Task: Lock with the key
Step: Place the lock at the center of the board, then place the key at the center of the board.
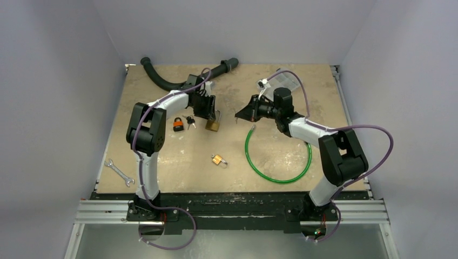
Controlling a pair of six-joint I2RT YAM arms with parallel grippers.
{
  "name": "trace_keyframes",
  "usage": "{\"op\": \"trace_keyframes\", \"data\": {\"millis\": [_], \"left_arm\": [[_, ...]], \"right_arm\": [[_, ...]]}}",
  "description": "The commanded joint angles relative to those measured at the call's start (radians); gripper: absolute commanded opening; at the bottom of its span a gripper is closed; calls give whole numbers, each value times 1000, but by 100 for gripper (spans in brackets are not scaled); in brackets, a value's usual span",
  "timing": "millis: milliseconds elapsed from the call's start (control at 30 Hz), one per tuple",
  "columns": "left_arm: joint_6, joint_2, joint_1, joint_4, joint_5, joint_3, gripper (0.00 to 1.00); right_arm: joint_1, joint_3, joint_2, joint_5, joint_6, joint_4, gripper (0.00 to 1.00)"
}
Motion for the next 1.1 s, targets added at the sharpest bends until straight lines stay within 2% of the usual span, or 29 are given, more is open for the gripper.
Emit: {"op": "trace_keyframes", "data": {"millis": [0, 167, 300, 567, 600, 667, 900, 1000, 1067], "left_arm": [[8, -36, 2, -12, -39, 49, 45], [-3, -84, 6, -11, -89, 42, 46], [-28, -155, 33, 47, -46, -5, 54], [-49, -313, 121, 178, 158, -132, 81], [-45, -339, 129, 194, 164, -154, 87], [-32, -391, 143, 231, 183, -209, 94], [4, -512, 164, 259, 237, -317, 100], [49, -549, 164, 277, 292, -359, 100], [159, -561, 166, 235, 388, -355, 100]], "right_arm": [[-2, 54, 14, 46, -11, 33, 0], [14, 87, 51, 129, -3, -20, 0], [40, 114, 97, 181, 13, -32, 0], [99, 193, 237, 203, 9, -39, 0], [101, 201, 258, 201, 9, -38, 0], [106, 220, 298, 202, 10, -24, 0], [114, 277, 394, 228, 16, -14, 5], [114, 295, 413, 218, 14, -30, 15], [114, 301, 416, 214, 12, -48, 18]]}}
